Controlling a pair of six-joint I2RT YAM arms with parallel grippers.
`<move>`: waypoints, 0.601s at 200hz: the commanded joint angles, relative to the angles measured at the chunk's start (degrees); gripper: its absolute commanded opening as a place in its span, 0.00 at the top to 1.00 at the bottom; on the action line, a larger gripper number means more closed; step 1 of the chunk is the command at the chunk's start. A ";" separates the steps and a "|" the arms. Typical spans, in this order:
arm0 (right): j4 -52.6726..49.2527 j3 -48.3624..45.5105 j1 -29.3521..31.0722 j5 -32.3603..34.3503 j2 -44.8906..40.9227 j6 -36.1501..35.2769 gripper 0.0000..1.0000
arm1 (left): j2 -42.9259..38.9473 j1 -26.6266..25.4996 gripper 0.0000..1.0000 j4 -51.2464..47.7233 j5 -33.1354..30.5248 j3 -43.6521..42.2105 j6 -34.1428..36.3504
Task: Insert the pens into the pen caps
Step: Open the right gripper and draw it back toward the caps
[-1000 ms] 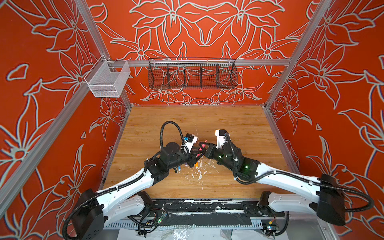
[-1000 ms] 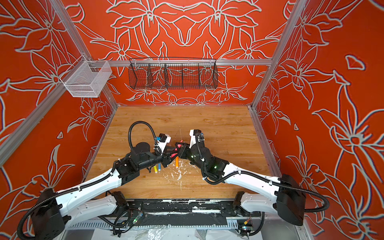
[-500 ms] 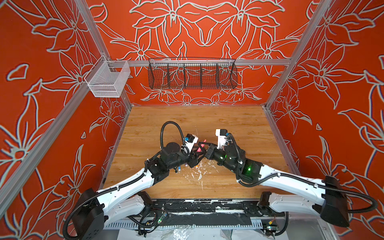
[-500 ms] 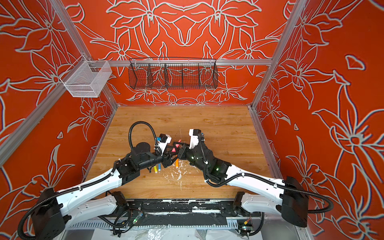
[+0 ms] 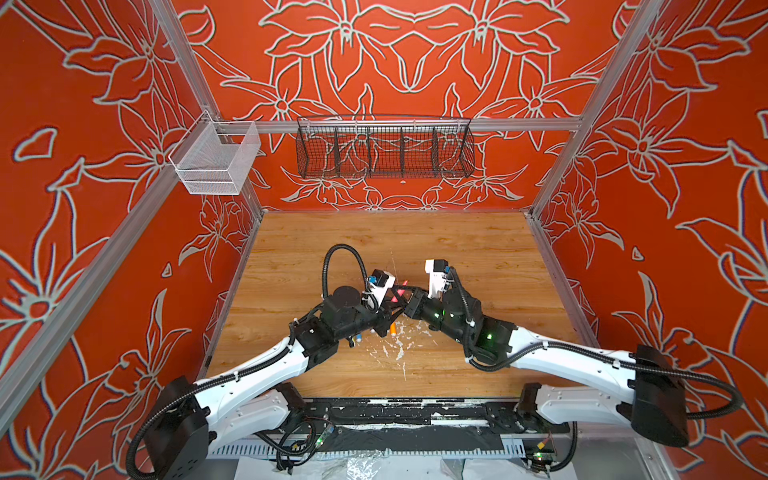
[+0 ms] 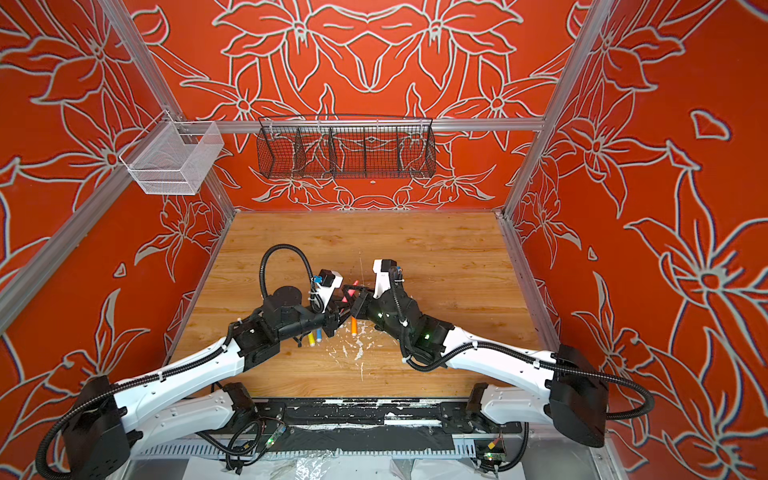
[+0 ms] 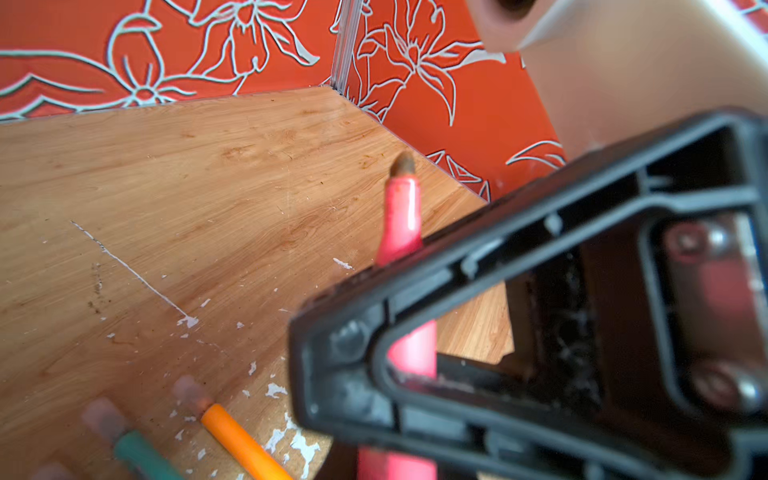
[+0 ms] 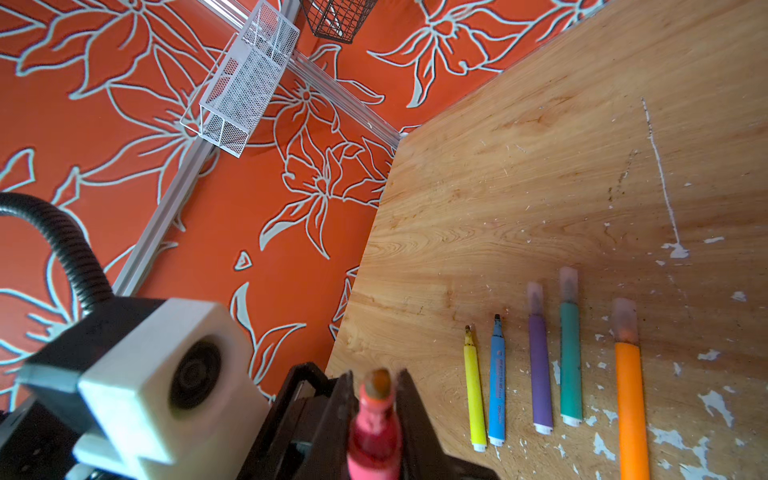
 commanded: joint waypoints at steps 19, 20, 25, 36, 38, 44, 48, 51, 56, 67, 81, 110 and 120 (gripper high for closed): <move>-6.45 0.47 0.83 2.05 -5.70 -2.18 0.64 | -0.69 1.32 1.00 3.86 -1.75 -0.71 -2.06; -6.66 0.46 0.83 2.24 -5.95 -2.38 0.63 | -0.69 1.35 1.00 3.86 -1.74 -0.73 -2.18; -9.39 0.48 0.83 3.01 -7.33 -3.27 0.59 | -0.69 1.75 1.00 3.94 -2.16 -0.75 -2.77; -16.25 0.39 0.83 5.44 -10.78 -4.94 0.57 | -0.49 2.70 1.00 3.59 -4.25 -0.87 -4.34; -17.50 0.27 0.83 5.95 -11.41 -5.19 0.56 | -0.40 2.84 1.00 3.42 -4.69 -0.87 -4.60; -21.55 0.17 0.77 7.27 -13.60 -5.90 0.57 | -0.21 3.39 1.00 2.83 -5.90 -0.76 -5.27; -24.43 0.20 0.77 8.43 -14.65 -6.38 0.56 | -0.02 3.67 1.00 2.57 -6.99 -0.80 -5.67; -26.93 0.22 0.74 9.57 -15.56 -6.67 0.56 | 0.08 3.90 1.00 2.41 -7.92 -0.76 -5.88; -30.75 0.23 0.75 11.25 -17.00 -7.02 0.56 | 0.31 4.02 1.00 2.17 -9.48 -0.77 -6.27; -38.45 -0.01 0.74 14.57 -19.59 -7.65 0.56 | 0.86 4.03 1.00 1.13 -12.77 -0.41 -6.56; -46.16 -1.10 0.66 18.50 -22.04 -7.42 0.55 | 1.57 4.03 1.00 -1.66 -15.93 0.99 -6.52; -54.41 -4.51 -0.11 21.43 -23.96 -5.07 0.55 | 0.97 4.03 1.00 -1.02 -15.58 0.24 -5.82; -55.14 -5.42 -0.53 21.03 -23.54 -4.63 0.55 | 0.48 4.03 1.00 -0.45 -14.61 -0.06 -5.48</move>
